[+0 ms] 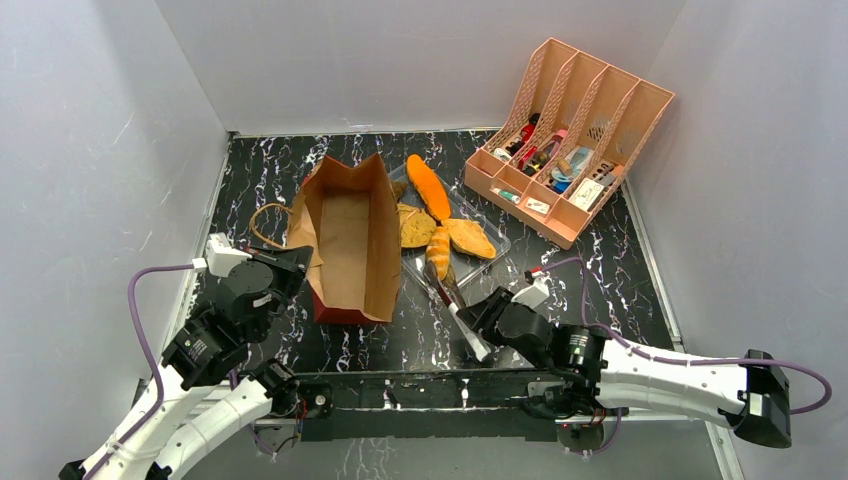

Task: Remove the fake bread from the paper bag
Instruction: Place the fake bread in the container.

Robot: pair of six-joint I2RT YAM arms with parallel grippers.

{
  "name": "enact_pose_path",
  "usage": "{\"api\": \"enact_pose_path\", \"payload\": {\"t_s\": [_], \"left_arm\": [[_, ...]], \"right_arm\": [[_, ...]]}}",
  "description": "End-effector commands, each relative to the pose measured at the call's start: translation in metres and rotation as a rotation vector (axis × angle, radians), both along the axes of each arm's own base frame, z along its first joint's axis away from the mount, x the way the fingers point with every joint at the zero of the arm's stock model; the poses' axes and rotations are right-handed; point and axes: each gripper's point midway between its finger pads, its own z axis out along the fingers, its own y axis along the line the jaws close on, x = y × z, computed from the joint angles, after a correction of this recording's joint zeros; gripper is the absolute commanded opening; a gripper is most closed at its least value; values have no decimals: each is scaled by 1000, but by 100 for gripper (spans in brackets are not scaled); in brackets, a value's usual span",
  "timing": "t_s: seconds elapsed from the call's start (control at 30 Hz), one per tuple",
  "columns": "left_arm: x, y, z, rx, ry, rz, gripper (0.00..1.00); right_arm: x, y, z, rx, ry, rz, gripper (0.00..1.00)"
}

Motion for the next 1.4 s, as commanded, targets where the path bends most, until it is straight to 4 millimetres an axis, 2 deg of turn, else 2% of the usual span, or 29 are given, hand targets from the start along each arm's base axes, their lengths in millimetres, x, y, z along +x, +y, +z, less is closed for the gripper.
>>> {"api": "enact_pose_path", "payload": {"t_s": [0.0, 0.37, 0.93, 1.1, 1.37], "left_arm": [[3, 4, 5, -9, -21, 30, 0], [0, 7, 7, -11, -21, 35, 0], [-1, 9, 7, -9, -15, 41, 0], [-2, 9, 3, -14, -7, 45, 0], [-3, 12, 3, -16, -1, 52, 0]], "right_arm": [[6, 4, 39, 92, -46, -34, 37], [4, -12, 48, 87, -50, -60, 35], [-1, -29, 90, 126, -92, -56, 32], [-1, -7, 106, 103, -154, 39, 28], [7, 42, 98, 16, -215, 153, 20]]}}
